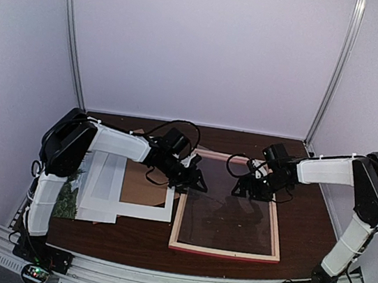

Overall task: Put the photo into the frame
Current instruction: Place the glass panel in the frame body.

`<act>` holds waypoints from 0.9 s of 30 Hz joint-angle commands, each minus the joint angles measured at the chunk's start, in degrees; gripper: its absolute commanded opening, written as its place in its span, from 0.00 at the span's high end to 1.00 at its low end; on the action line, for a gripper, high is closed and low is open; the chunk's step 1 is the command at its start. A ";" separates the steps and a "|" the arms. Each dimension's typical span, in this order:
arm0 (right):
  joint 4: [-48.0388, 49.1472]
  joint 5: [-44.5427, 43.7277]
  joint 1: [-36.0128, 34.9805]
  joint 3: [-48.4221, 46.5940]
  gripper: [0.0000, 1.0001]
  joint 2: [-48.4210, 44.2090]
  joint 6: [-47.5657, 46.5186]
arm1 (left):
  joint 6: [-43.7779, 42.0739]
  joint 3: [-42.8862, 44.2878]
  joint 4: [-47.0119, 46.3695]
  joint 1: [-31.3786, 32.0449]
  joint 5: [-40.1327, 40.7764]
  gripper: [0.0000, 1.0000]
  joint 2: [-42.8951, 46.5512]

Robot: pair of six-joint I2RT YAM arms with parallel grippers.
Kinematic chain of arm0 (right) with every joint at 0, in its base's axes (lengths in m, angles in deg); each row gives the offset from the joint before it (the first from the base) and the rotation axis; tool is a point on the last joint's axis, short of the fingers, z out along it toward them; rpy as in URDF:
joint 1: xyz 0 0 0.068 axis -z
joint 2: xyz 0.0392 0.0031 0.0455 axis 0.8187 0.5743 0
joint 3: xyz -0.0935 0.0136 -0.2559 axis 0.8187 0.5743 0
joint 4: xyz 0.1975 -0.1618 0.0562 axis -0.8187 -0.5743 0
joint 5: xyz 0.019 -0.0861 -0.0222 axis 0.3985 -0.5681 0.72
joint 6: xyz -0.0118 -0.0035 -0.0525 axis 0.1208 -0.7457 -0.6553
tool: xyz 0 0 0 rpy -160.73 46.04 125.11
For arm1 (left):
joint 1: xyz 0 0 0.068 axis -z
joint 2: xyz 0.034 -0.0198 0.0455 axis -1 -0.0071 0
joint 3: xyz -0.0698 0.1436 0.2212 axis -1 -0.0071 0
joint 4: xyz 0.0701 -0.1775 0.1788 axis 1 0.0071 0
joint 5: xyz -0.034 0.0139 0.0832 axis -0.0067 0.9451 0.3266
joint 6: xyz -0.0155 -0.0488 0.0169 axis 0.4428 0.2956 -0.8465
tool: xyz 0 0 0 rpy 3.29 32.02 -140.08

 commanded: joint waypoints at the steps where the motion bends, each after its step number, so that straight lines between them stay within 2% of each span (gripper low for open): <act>1: 1.34 0.54 -0.27 -0.53 0.13 1.62 0.21 | -1.57 -0.47 -0.46 0.45 0.58 0.52 3.42; 27: -0.95 -0.77 -0.25 -0.59 0.13 1.23 -0.94 | -7.21 -1.01 6.47 0.45 7.79 0.44 6.78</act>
